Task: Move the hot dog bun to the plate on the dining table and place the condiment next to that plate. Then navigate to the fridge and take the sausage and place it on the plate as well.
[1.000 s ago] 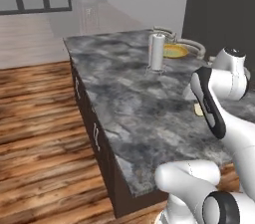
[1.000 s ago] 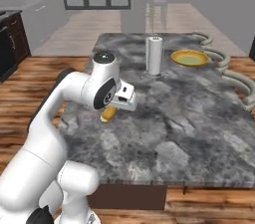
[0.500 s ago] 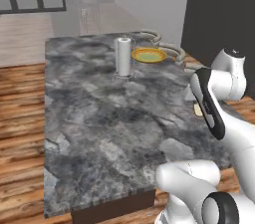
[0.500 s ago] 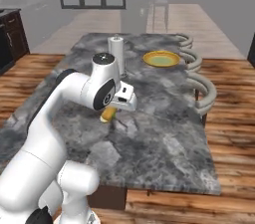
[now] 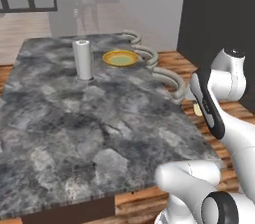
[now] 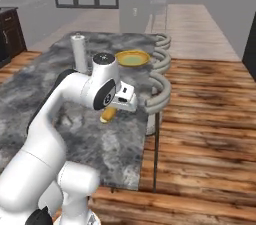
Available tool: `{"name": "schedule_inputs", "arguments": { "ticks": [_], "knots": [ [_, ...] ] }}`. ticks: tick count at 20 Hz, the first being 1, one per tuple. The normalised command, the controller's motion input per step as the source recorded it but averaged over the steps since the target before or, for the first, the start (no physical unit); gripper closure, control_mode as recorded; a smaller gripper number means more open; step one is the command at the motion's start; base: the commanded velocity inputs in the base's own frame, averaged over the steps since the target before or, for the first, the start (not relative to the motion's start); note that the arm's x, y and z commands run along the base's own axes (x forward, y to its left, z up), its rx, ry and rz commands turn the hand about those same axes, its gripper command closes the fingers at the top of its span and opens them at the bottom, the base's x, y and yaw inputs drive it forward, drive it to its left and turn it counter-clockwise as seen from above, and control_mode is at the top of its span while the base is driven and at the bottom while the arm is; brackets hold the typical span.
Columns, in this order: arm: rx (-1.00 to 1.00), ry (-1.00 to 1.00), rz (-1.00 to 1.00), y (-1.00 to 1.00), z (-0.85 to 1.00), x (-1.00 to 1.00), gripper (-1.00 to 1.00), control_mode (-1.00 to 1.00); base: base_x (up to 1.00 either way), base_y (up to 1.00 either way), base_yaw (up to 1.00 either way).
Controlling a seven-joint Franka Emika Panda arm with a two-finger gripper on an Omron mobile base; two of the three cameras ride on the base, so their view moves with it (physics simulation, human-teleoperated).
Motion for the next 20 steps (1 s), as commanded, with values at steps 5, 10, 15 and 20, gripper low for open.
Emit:
{"name": "schedule_inputs", "arguments": {
  "ticks": [5,10,15,20],
  "knots": [
    [0.0,0.0,0.0,0.0,0.0,0.0,1.0,1.0,-0.02,-1.0,0.18],
    [0.0,0.0,0.0,0.0,0.0,0.0,1.0,1.0,0.0,-1.0,0.26],
    [0.0,0.0,0.0,0.0,0.0,0.0,1.0,1.0,0.13,-0.96,0.38],
    [0.0,0.0,0.0,0.0,0.0,0.0,1.0,1.0,0.26,-0.81,0.45]
  ]
}}
